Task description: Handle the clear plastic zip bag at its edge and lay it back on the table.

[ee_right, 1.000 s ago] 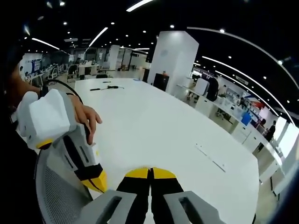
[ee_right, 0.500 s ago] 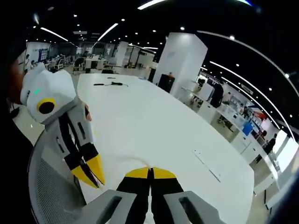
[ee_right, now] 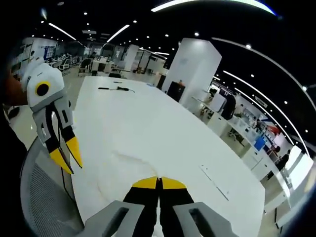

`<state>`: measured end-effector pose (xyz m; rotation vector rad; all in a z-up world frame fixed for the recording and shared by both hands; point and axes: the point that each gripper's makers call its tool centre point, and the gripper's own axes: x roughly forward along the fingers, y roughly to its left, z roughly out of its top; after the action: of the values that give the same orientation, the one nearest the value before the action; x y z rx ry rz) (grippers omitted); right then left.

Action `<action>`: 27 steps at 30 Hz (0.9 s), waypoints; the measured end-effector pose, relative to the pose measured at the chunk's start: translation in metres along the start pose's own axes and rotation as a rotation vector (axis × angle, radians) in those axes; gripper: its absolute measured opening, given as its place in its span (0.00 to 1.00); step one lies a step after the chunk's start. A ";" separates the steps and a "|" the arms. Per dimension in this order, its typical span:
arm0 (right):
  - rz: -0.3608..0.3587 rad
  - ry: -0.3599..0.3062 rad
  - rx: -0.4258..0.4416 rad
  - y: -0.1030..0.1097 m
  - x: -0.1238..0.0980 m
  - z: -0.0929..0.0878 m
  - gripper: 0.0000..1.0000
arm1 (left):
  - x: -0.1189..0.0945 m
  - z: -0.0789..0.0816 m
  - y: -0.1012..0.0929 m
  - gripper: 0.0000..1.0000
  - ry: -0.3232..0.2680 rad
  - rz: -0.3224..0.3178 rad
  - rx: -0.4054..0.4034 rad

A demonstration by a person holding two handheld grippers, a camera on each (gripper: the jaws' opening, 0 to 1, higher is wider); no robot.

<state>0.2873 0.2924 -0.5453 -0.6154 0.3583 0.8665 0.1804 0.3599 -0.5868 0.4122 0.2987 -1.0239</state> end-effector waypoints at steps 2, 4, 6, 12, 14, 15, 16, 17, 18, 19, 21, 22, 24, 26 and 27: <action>-0.008 -0.007 -0.013 -0.002 0.002 0.000 0.00 | -0.005 -0.003 0.004 0.09 -0.005 0.025 -0.024; -0.018 -0.014 -0.022 -0.005 0.005 0.000 0.00 | -0.011 -0.006 0.009 0.10 -0.016 0.055 -0.070; -0.027 -0.021 -0.028 -0.007 0.009 -0.001 0.00 | -0.015 -0.007 0.015 0.12 -0.027 0.093 -0.090; -0.035 -0.019 -0.058 -0.006 0.022 -0.010 0.00 | -0.029 -0.018 0.028 0.22 -0.035 0.151 -0.160; -0.037 -0.014 -0.067 -0.005 0.026 -0.015 0.00 | -0.034 -0.024 0.031 0.23 -0.036 0.158 -0.174; -0.036 -0.010 -0.066 -0.004 0.028 -0.018 0.00 | -0.036 -0.026 0.032 0.24 -0.039 0.160 -0.179; -0.039 -0.009 -0.065 -0.003 0.029 -0.021 0.00 | -0.037 -0.026 0.031 0.26 -0.041 0.153 -0.189; -0.040 -0.005 -0.065 -0.002 0.033 -0.025 0.00 | -0.038 -0.028 0.030 0.31 -0.039 0.140 -0.202; -0.040 -0.002 -0.063 -0.001 0.035 -0.028 0.00 | -0.039 -0.029 0.030 0.34 -0.034 0.140 -0.209; -0.041 0.000 -0.061 0.000 0.035 -0.029 0.00 | -0.039 -0.031 0.031 0.38 -0.031 0.144 -0.213; -0.041 0.001 -0.054 0.002 0.036 -0.031 0.00 | -0.042 -0.031 0.033 0.44 -0.037 0.149 -0.230; -0.041 0.001 -0.052 0.002 0.036 -0.031 0.00 | -0.043 -0.030 0.035 0.45 -0.045 0.157 -0.240; -0.038 0.001 -0.052 0.003 0.038 -0.032 0.00 | -0.047 -0.028 0.040 0.46 -0.061 0.175 -0.254; -0.036 0.005 -0.055 0.004 0.040 -0.034 0.00 | -0.049 -0.029 0.043 0.48 -0.065 0.188 -0.265; -0.035 0.006 -0.056 0.004 0.040 -0.033 0.00 | -0.050 -0.030 0.045 0.49 -0.067 0.193 -0.269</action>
<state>0.3070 0.2972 -0.5937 -0.6743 0.3285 0.8437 0.1934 0.4322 -0.5834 0.1591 0.3246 -0.7941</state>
